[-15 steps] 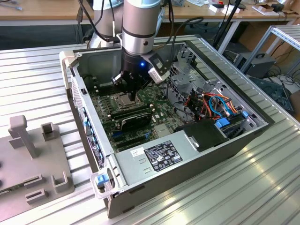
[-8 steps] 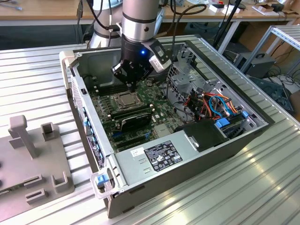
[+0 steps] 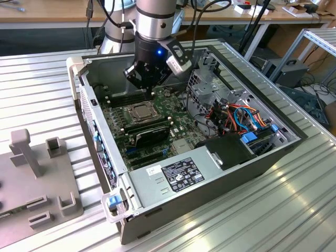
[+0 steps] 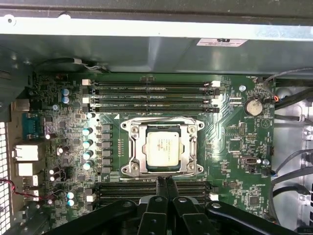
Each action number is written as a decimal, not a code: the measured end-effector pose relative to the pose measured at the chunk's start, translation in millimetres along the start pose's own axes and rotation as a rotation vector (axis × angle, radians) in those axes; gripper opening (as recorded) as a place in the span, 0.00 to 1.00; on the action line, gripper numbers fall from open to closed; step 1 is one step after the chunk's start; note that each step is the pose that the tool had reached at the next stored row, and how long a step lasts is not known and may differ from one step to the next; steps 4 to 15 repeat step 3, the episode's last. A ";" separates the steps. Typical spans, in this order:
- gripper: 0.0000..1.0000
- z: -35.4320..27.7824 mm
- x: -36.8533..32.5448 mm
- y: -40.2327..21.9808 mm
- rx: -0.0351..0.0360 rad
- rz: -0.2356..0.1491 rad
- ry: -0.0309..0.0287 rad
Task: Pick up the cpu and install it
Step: 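Install the second cpu locking lever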
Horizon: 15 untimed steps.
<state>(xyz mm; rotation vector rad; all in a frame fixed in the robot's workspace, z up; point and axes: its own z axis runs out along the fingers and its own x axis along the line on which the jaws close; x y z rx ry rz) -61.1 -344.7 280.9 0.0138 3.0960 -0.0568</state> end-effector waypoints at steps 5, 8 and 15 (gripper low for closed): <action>0.11 -0.5 0.0 0.1 0.0000 0.000 0.0000; 0.11 -0.5 0.0 0.1 0.0000 0.000 0.0000; 0.11 -0.5 0.0 0.1 0.0000 0.000 0.0000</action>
